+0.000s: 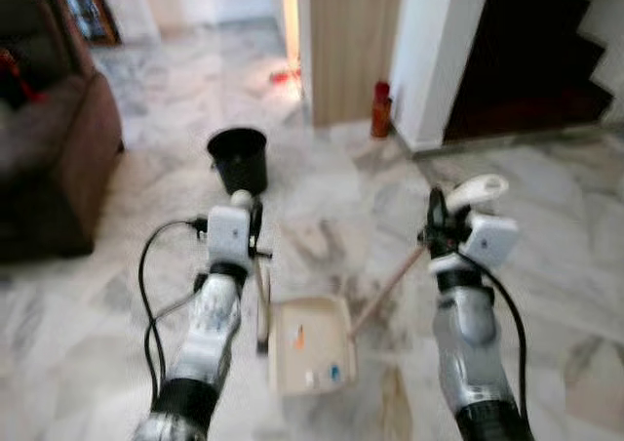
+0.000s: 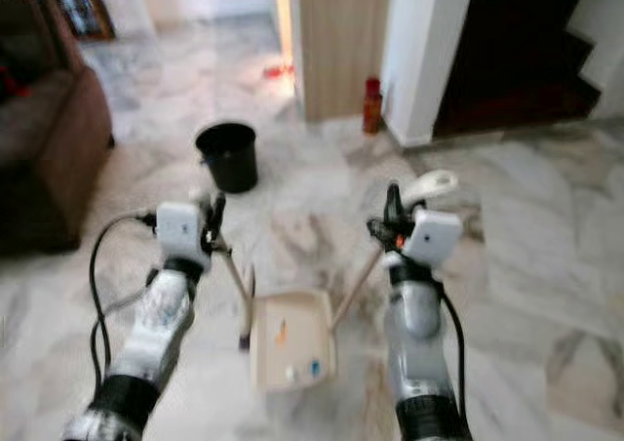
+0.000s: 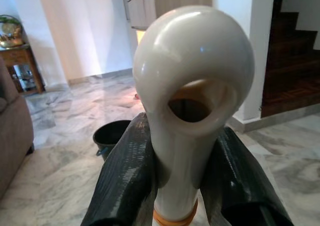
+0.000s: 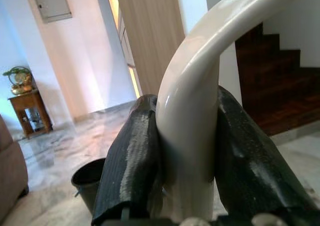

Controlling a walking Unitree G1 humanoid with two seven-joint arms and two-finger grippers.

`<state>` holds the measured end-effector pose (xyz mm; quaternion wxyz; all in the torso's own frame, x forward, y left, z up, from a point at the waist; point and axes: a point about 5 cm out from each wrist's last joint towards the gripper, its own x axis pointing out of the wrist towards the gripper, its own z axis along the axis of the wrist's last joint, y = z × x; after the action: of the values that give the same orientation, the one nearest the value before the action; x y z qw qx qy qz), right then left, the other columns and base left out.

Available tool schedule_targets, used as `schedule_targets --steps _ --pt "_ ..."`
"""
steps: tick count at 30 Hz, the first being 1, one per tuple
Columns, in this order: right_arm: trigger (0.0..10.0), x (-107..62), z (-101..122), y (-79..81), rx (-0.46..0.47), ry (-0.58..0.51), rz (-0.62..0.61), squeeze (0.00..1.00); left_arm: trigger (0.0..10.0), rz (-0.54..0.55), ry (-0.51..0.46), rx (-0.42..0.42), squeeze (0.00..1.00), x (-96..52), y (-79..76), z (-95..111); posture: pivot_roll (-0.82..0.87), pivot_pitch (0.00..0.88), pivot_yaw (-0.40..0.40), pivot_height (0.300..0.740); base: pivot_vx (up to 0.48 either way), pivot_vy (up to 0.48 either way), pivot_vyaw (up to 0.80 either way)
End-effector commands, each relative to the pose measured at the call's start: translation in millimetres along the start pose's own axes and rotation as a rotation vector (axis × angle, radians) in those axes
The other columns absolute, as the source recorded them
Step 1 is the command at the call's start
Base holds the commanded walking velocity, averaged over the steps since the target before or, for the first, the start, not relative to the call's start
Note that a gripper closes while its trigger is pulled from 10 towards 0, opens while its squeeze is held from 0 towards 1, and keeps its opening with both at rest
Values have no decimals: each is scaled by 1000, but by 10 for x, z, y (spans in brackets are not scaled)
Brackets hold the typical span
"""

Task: Sweep floor

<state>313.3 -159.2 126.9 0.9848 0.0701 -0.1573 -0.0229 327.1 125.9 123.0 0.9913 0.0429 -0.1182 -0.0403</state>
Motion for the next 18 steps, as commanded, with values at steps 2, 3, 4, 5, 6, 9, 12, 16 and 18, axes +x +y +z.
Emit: schedule_targets --steps 2,3,4,5,6,9,12,16,18 --pt "10000 74 128 69 31 -58 17 0 10000 15 -47 10 0 41 37 107 36 0 55 740 0 0 0" --pt "10000 73 125 74 31 -56 21 0 10000 17 -46 10 0 40 38 107 36 0 55 740 315 0 0" --pt "10000 72 123 78 31 -55 23 0 10000 17 -46 10 0 39 38 107 36 0 55 740 315 0 0" --pt "10000 71 122 80 32 -54 24 0 10000 18 -46 10 0 38 38 107 36 0 55 740 315 0 0" --pt "10000 71 121 87 34 -53 27 0 10000 19 -46 10 0 37 39 110 37 0 56 740 315 0 0" --pt "10000 69 128 104 26 -58 39 0 10000 22 -45 10 0 36 41 112 38 0 55 740 211 0 0" --pt "10000 66 139 119 17 -66 49 0 10000 24 -46 9 0 34 42 114 38 0 55 740 212 0 210" --pt "10000 63 141 117 23 -65 47 0 10000 28 -44 9 0 29 41 112 38 0 53 740 164 0 781" --pt "10000 62 137 117 23 -60 49 0 10000 29 -43 9 0 26 39 107 36 0 52 740 341 0 600"
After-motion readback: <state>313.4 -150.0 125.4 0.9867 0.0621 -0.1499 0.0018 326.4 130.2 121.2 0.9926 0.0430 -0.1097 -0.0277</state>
